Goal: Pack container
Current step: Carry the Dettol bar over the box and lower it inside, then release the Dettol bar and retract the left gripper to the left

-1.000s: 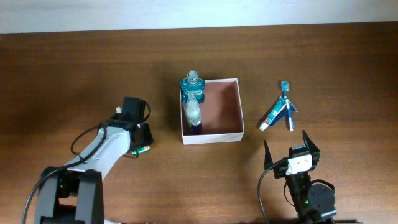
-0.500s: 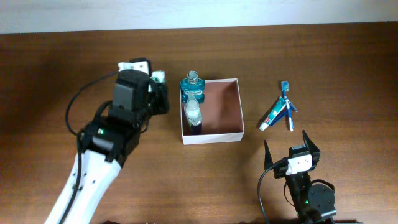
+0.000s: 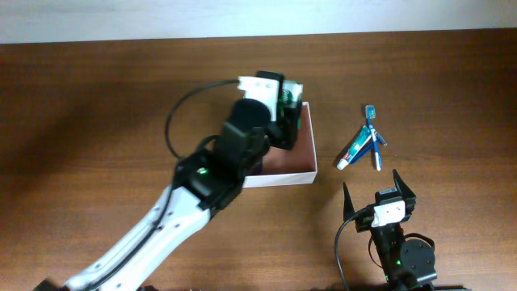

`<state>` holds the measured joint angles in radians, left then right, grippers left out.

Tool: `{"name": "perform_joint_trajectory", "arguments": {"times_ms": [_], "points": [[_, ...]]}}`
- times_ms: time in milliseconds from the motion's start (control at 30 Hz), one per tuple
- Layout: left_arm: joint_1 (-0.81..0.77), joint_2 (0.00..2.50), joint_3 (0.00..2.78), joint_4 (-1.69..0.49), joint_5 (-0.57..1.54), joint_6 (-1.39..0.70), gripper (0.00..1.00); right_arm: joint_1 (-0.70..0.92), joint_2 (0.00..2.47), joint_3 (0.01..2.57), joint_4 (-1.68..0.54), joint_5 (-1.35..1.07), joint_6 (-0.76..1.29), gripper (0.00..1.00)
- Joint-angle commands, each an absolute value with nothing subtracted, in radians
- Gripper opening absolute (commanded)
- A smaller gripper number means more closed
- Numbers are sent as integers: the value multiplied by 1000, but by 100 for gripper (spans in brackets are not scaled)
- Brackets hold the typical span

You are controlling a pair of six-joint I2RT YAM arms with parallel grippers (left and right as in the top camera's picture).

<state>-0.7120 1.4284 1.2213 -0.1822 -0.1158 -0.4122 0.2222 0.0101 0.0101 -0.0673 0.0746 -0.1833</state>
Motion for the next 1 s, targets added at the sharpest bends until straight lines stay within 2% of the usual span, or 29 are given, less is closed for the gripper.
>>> {"name": "perform_joint_trajectory", "arguments": {"times_ms": [0, 300, 667, 700, 733, 833, 967], "points": [[-729, 1509, 1255, -176, -162, -422, 37, 216, 4, 6, -75, 80, -179, 98], [-729, 1634, 1309, -303, -192, -419, 37, 216, 4, 6, -75, 80, -179, 99], [-731, 1724, 1309, -330, -200, -409, 38, 216, 4, 6, -75, 80, -179, 99], [-731, 1724, 1309, -330, -199, -409, 61, 216, 4, 6, -75, 80, -179, 99], [-731, 1724, 1309, -330, -199, -409, 73, 216, 4, 6, -75, 80, -179, 99], [-731, 1724, 1312, -331, -200, -409, 85, 216, 4, 6, -75, 80, -179, 99], [-724, 1693, 1332, -351, -204, -408, 85, 216, 4, 6, -75, 80, -179, 99]]}}
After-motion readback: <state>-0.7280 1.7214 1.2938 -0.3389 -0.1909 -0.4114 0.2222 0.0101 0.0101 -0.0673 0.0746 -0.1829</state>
